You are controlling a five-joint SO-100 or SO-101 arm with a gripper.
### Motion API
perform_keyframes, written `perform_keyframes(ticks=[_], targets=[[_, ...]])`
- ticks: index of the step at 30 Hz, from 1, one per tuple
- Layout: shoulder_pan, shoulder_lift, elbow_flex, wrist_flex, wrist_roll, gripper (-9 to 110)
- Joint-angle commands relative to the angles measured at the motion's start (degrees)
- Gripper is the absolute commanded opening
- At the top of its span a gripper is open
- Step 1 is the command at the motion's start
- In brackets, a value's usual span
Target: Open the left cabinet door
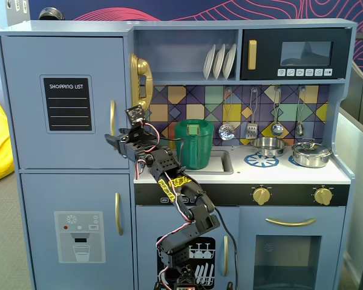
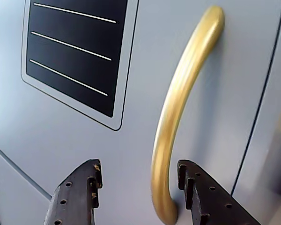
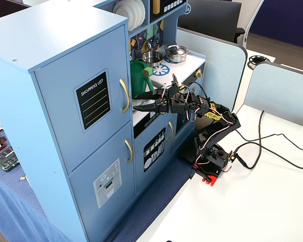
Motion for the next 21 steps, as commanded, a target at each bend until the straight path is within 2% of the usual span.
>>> perform_keyframes(ticks=[1, 12, 21], targets=[[0.00, -1.41, -3.87, -4.39, 0.18, 14], [-0.97, -6.33, -3.60, -10.02, 1.14, 13], [-9.93, -6.86, -0.97, -15.29, -7.91, 12]])
